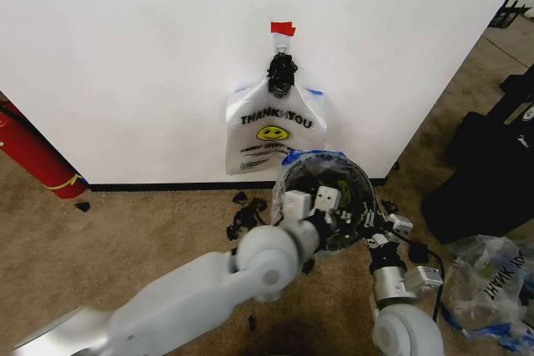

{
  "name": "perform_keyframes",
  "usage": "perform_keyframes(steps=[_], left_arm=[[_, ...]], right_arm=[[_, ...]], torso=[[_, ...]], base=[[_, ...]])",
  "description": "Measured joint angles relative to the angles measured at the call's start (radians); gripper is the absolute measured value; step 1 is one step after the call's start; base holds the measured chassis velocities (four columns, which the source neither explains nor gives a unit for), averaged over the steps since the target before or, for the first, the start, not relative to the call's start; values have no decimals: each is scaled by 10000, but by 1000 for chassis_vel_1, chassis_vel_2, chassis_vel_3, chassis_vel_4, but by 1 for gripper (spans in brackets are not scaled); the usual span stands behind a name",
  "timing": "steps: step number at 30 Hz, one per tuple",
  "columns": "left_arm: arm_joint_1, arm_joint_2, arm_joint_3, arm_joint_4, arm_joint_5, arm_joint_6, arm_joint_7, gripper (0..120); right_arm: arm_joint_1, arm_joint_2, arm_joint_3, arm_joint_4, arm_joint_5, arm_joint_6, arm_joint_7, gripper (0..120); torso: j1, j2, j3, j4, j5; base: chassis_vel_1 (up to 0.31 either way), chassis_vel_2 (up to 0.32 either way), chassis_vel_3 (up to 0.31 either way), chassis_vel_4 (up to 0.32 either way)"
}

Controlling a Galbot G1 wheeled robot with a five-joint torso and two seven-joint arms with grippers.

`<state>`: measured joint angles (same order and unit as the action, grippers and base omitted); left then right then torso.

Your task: Pick up the garbage bag from the wall and place it over the trash bin.

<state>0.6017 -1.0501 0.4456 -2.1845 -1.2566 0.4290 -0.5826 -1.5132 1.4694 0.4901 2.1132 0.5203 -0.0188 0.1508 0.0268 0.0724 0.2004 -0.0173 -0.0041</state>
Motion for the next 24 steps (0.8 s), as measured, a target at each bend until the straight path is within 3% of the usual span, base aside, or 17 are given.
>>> perform_keyframes(steps=[7,10,14,19,24], left_arm=[[1387,1205,-1438,-1011,1707,-584,1174,27],[1905,1388,-2118,-1086,2115,-785,1324,37],[2772,1530,-3251,-831,3616,-1148,1664,54],[3361,1662,-3632,-595,5002,-1271,1914,71],[3740,1688,-3427,-594,6518,-1073,2004,88]], right_arm=[[77,-41,119,-22,1190,-540,282,0],[67,-64,199,-17,1607,-681,356,0],[7,-117,274,41,2333,-952,446,0],[12,-147,275,-2,2461,-1024,514,0],[52,-120,245,-55,2247,-1020,529,0]], torso=[[0,0,0,4,0],[0,0,0,1,-1],[0,0,0,1,-1],[0,0,0,0,-1],[0,0,0,1,-1]], base=[[0,0,0,0],[0,0,0,0],[0,0,0,0],[0,0,0,0],[0,0,0,0]])
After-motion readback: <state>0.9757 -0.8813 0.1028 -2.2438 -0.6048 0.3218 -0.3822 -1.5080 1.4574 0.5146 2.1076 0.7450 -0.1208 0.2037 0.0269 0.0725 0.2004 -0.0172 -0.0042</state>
